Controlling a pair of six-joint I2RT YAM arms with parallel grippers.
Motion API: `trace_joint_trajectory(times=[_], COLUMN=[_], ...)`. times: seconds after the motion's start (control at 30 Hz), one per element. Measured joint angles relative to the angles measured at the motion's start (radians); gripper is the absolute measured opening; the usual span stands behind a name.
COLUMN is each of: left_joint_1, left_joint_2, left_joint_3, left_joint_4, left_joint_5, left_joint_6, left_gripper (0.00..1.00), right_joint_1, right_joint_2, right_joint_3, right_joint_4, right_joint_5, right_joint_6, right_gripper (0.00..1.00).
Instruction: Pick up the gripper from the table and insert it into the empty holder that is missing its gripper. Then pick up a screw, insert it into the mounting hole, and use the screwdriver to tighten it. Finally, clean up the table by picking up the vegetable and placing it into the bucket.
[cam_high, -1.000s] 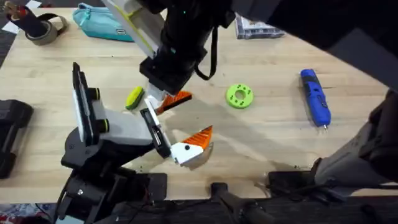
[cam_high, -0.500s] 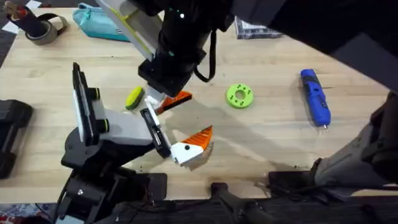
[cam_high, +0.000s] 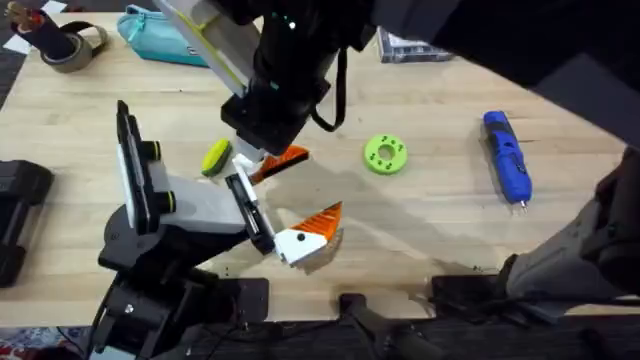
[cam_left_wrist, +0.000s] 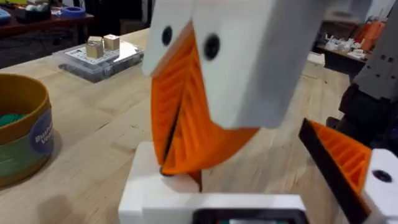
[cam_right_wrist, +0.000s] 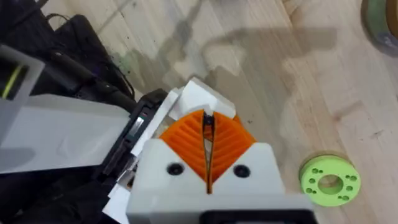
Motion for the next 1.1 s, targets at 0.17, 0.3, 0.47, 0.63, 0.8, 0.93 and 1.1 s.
trace_joint_trajectory(times=[0.17,0.3,0.47,0.63,0.8,0.93,1.1], left_joint_1=[0.0,0.0,0.0,0.0,0.0,0.0,0.0], left_joint_2=[0.0,0.0,0.0,0.0,0.0,0.0,0.001], left_joint_3=[0.0,0.0,0.0,0.0,0.0,0.0,0.0], left_joint_4=[0.0,0.0,0.0,0.0,0.0,0.0,-0.001], left_joint_5=[0.0,0.0,0.0,0.0,0.0,0.0,0.0], left_joint_6=[0.0,0.0,0.0,0.0,0.0,0.0,-0.013], left_gripper=[0.986,0.986,0.987,0.987,0.986,0.986,0.986], right_joint_1=[0.0,0.002,0.008,0.019,0.025,0.025,0.025], right_joint_2=[0.0,0.0,0.0,0.0,0.0,0.0,0.0], right_joint_3=[-0.001,-0.007,-0.014,-0.015,-0.015,-0.019,-0.04], right_joint_4=[0.0,0.0,0.0,0.0,-0.001,-0.004,0.005], right_joint_5=[0.0,0.0,0.0,0.001,0.001,0.001,0.0], right_joint_6=[0.0,0.0,0.0,0.0,0.0,0.0,0.0], right_gripper=[0.006,0.006,0.006,0.006,0.006,0.006,0.006])
